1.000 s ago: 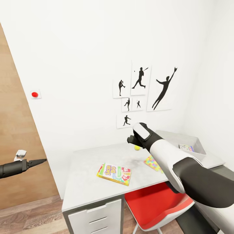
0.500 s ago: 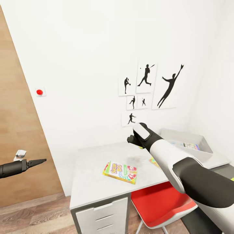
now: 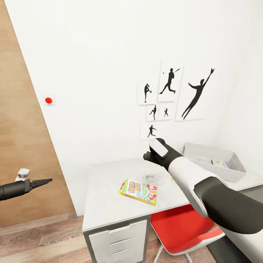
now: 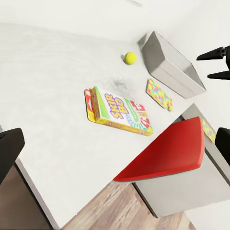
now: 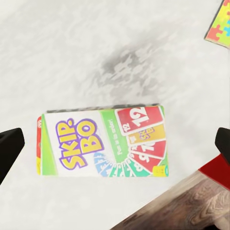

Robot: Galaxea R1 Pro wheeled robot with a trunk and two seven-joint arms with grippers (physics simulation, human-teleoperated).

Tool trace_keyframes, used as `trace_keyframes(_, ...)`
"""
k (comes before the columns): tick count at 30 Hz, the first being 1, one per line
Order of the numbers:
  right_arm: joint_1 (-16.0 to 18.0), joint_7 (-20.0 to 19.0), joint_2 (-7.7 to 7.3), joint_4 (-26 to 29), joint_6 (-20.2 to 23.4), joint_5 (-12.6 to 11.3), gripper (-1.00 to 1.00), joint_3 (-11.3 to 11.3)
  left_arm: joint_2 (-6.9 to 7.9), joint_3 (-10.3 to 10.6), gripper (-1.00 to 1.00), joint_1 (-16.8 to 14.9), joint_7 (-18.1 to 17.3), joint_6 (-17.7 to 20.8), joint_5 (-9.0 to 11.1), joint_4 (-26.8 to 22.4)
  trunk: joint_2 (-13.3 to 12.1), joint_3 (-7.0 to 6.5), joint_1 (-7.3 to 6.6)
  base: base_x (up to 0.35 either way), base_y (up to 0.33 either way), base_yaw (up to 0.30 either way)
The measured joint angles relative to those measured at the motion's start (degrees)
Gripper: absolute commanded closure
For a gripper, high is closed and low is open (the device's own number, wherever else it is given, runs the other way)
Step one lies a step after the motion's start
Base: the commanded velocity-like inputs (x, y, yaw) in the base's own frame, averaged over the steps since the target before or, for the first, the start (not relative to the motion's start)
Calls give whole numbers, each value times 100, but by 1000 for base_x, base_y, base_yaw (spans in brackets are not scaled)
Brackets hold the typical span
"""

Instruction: Put all the toys in the child's room - the three board games (two on the bed and one on the table), the two jigsaw puzzles on the table, and the tennis ball on the table - inside the toy box on the table in the child's room.

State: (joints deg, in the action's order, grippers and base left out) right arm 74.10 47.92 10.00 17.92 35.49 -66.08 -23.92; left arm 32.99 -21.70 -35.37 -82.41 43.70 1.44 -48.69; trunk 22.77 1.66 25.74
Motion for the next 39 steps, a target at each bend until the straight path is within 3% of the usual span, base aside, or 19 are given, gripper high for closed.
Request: trace_keyframes(39, -7, -9, 0, -4, -14, 7, -100, -25, -14, 7, -100, 0, 24, 1, -8, 0, 1, 361, -1, 38, 0, 82)
